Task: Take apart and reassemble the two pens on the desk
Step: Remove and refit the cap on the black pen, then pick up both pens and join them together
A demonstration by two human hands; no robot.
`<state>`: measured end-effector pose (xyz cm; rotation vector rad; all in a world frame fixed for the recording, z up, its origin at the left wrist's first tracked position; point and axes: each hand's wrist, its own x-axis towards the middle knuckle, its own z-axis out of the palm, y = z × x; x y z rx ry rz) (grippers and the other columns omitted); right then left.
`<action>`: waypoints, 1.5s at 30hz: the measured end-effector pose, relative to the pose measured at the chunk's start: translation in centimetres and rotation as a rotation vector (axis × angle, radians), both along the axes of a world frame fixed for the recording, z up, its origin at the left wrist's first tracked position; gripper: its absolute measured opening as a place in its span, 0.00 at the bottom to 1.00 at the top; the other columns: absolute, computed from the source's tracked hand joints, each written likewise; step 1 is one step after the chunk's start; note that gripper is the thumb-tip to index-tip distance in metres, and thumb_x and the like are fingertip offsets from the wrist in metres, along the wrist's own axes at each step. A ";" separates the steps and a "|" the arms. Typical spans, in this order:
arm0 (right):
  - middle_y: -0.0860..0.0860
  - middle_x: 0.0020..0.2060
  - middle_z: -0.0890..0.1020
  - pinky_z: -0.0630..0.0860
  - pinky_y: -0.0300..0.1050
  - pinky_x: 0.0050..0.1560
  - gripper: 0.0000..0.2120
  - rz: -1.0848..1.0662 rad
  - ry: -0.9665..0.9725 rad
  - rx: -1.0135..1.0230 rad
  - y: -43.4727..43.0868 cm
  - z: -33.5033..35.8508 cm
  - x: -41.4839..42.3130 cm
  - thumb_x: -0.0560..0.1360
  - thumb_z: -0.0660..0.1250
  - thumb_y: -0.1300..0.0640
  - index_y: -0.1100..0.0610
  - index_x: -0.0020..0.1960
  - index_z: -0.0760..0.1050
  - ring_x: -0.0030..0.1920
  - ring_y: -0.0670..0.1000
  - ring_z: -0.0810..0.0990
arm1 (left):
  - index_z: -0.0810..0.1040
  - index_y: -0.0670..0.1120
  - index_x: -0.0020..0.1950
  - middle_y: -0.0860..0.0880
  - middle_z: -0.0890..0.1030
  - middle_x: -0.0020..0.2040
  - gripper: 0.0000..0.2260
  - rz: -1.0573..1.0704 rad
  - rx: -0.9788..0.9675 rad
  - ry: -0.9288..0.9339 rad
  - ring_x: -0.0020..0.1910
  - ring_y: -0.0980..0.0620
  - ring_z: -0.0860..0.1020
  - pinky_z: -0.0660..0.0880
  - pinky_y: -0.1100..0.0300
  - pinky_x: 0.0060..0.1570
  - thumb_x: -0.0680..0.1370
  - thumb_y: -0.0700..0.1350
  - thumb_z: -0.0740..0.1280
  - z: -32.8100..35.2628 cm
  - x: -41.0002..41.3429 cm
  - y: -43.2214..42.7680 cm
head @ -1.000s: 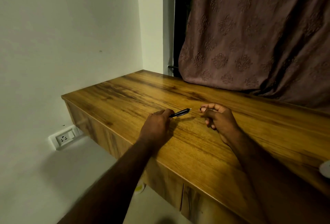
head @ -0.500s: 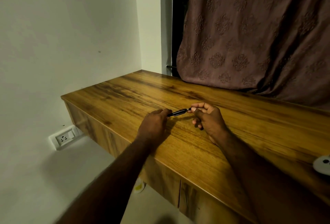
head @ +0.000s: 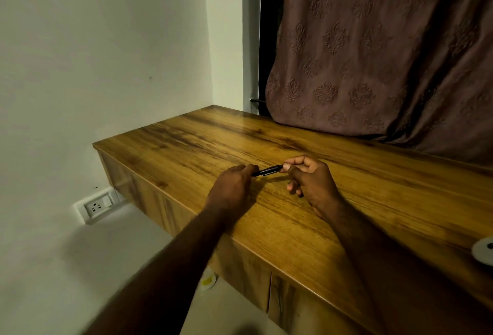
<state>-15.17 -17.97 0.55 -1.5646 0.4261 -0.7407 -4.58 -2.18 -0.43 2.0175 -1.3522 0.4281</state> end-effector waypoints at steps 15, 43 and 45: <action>0.55 0.36 0.84 0.65 0.37 0.22 0.12 0.044 0.025 -0.009 0.4 0.3 -0.1 0.78 0.65 0.51 0.59 0.42 0.75 0.25 0.50 0.75 | 0.76 0.47 0.61 0.45 0.81 0.51 0.22 -0.065 -0.049 -0.036 0.47 0.46 0.79 0.78 0.49 0.45 0.74 0.56 0.56 -0.4 0.3 0.0; 0.51 0.29 0.67 0.64 0.44 0.32 0.15 0.040 -0.338 0.661 4.4 5.8 4.7 0.82 0.51 0.51 0.57 0.46 0.71 0.28 0.49 0.65 | 0.77 0.40 0.47 0.45 0.80 0.32 0.03 -0.113 -0.480 1.176 0.29 0.53 0.77 0.75 0.61 0.32 0.75 0.37 0.70 1.2 -1.3 -1.7; 0.51 0.27 0.66 0.61 0.43 0.31 0.18 0.038 -0.364 0.681 4.2 6.0 4.8 0.80 0.50 0.48 0.58 0.42 0.71 0.27 0.48 0.62 | 0.78 0.39 0.46 0.46 0.80 0.29 0.03 -0.142 -0.491 1.198 0.28 0.53 0.75 0.73 0.62 0.28 0.76 0.38 0.69 0.9 -1.5 -1.7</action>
